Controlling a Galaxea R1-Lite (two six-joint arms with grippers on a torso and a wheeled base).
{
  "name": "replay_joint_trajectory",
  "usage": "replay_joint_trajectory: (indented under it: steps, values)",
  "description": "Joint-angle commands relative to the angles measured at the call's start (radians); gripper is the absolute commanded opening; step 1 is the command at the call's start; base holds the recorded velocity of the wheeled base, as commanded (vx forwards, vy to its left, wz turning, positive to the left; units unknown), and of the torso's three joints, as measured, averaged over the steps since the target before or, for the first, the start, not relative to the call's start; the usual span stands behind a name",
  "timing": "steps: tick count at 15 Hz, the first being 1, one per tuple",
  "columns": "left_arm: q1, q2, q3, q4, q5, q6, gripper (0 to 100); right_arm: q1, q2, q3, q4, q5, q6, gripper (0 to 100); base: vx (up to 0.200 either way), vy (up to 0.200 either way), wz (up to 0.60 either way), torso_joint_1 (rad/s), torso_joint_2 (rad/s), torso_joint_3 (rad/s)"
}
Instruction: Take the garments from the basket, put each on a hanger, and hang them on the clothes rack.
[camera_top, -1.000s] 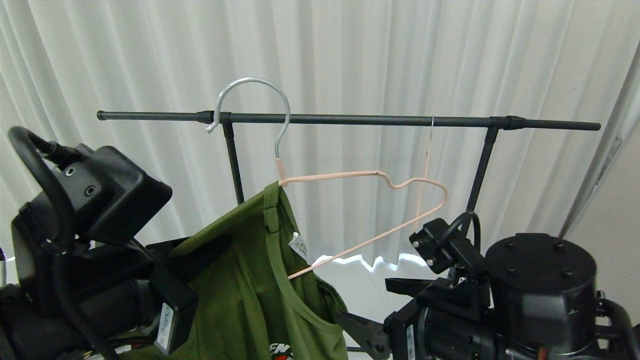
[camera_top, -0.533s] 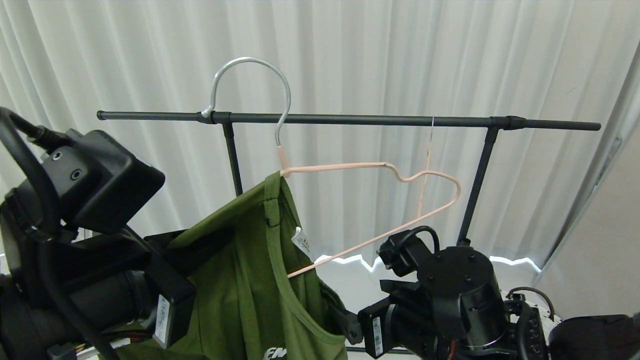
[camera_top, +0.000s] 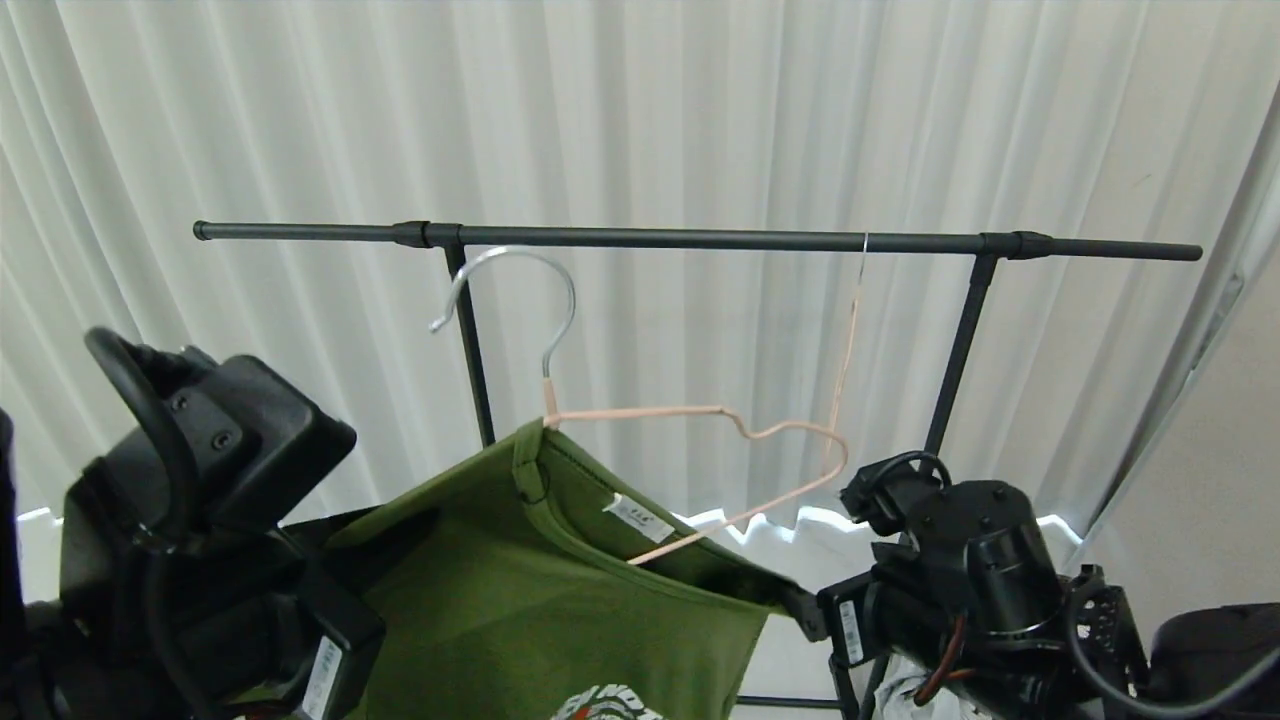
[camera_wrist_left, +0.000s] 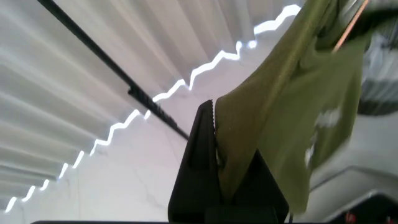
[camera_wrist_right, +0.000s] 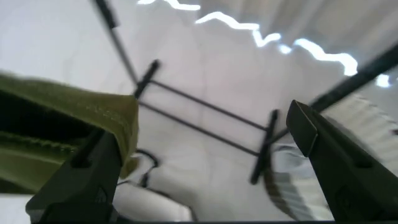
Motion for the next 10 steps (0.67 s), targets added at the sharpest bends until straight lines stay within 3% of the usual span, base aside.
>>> replay_joint_trajectory:
  steps: [1,4,8,10]
  values:
    - [0.000,-0.020,0.056,0.012,0.001,0.001,0,-0.125,-0.055,-0.002,-0.006,0.003,-0.060,100,0.000,0.000,0.00,0.000,0.00,0.000]
    - [0.000,-0.020,0.105,0.013,0.002,0.001,0,-0.214,-0.105,-0.002,-0.013,0.020,-0.101,100,0.000,0.000,0.00,0.000,0.00,0.000]
    - [0.001,-0.002,0.145,0.049,0.012,0.001,0,-0.203,-0.217,0.009,-0.004,0.109,-0.153,100,0.000,0.000,0.00,0.000,0.00,0.000]
    - [0.000,0.021,0.136,0.044,0.050,-0.002,0,-0.156,-0.266,0.039,0.007,0.136,-0.188,100,0.000,0.000,0.00,0.000,0.00,0.000]
